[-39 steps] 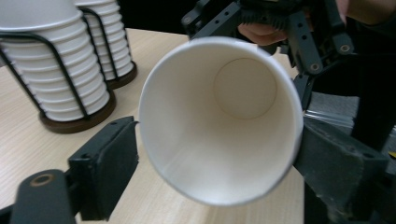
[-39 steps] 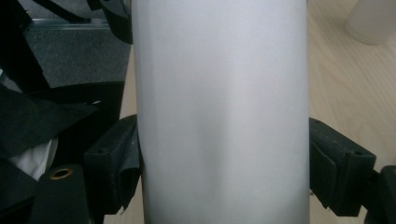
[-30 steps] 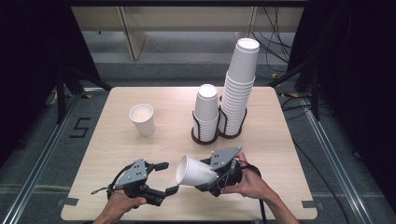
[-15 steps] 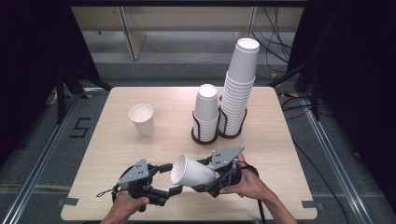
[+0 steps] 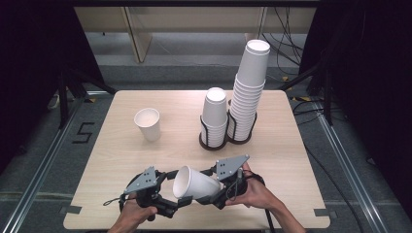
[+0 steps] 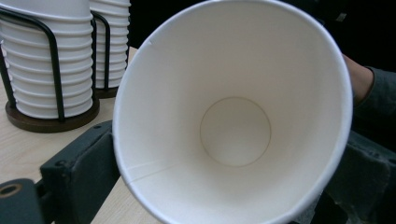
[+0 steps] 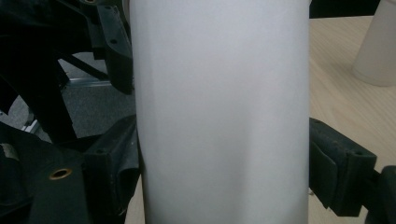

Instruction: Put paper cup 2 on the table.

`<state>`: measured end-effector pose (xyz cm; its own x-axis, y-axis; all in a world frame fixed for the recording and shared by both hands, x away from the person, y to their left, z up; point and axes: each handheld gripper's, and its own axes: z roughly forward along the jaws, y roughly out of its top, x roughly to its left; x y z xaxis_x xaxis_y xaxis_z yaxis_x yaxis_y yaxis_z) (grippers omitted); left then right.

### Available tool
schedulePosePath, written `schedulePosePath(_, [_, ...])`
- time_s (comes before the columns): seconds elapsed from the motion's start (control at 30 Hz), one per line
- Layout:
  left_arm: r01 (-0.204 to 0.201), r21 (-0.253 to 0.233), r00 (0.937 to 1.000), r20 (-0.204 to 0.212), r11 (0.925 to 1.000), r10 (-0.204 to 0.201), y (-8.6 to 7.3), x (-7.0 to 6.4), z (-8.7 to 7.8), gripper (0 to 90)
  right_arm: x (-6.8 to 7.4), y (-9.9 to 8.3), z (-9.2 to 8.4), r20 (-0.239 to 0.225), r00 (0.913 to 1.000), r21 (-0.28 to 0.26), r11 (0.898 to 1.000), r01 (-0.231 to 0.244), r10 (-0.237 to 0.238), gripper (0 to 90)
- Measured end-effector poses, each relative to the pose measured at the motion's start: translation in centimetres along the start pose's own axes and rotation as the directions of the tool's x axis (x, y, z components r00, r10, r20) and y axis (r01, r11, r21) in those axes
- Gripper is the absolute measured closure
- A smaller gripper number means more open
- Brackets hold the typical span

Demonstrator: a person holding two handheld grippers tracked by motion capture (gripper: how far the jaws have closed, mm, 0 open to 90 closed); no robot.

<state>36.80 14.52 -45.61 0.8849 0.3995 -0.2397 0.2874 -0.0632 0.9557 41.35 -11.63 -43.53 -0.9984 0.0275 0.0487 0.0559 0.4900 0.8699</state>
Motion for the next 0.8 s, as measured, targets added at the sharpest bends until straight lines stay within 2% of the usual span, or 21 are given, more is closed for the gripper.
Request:
schedulePosePath(0.07, [0.004,-0.015,0.9999,0.011,0.9999,-0.004,-0.01,-0.02,0.10,4.6,0.07,-0.03,0.14,-0.014,0.9999,0.000,1.000,-0.008,0.008,21.1])
schedulePosePath(0.17, [-0.023,-0.012,0.9997,-0.009,0.9997,0.023,0.00,-0.19,-0.03,4.8,0.07,-0.08,0.40,-0.011,0.9999,0.004,1.000,0.002,-0.002,21.2])
schedulePosePath(0.2, [-0.034,-0.029,0.9994,0.003,0.9990,0.034,-0.03,-0.18,0.02,5.9,0.09,-0.10,0.43,-0.015,0.9999,0.003,1.000,-0.002,0.002,21.3])
schedulePosePath(0.23, [-0.047,-0.013,0.9989,-0.005,0.9988,0.047,0.06,-0.19,-0.14,6.6,0.12,-0.13,0.45,-0.016,0.9998,0.006,1.000,-0.007,0.007,21.3])
schedulePosePath(0.37, [-0.063,-0.035,0.9979,0.016,0.9974,0.063,0.08,-0.16,-0.11,8.9,0.10,-0.14,0.47,-0.021,0.9998,0.008,1.000,-0.003,0.004,21.8])
schedulePosePath(0.43, [-0.076,-0.018,0.9971,0.005,0.9970,0.076,0.14,-0.22,-0.26,9.8,0.08,-0.18,0.56,-0.015,0.9999,0.003,1.000,0.004,-0.004,21.9])
schedulePosePath(0.57, [-0.082,-0.020,0.9966,0.007,0.9964,0.082,0.12,-0.29,-0.24,10.6,0.14,-0.27,0.67,-0.027,0.9995,0.017,1.000,-0.014,0.015,21.8])
schedulePosePath(0.6, [-0.081,-0.021,0.9967,0.005,0.9965,0.081,0.12,-0.27,-0.25,10.7,0.13,-0.26,0.66,-0.021,0.9997,0.016,1.000,-0.010,0.010,21.5])
schedulePosePath(0.7, [-0.082,-0.011,0.9966,-0.006,0.9966,0.082,0.15,-0.24,-0.31,10.6,0.33,-0.15,0.83,-0.007,0.9992,0.032,0.999,-0.039,0.039,19.6])
schedulePosePath(0.8, [-0.085,-0.008,0.9962,-0.023,0.9964,0.084,0.34,-0.18,-0.38,10.6,0.48,0.11,0.74,0.048,0.9978,0.079,0.996,-0.049,0.045,16.2])
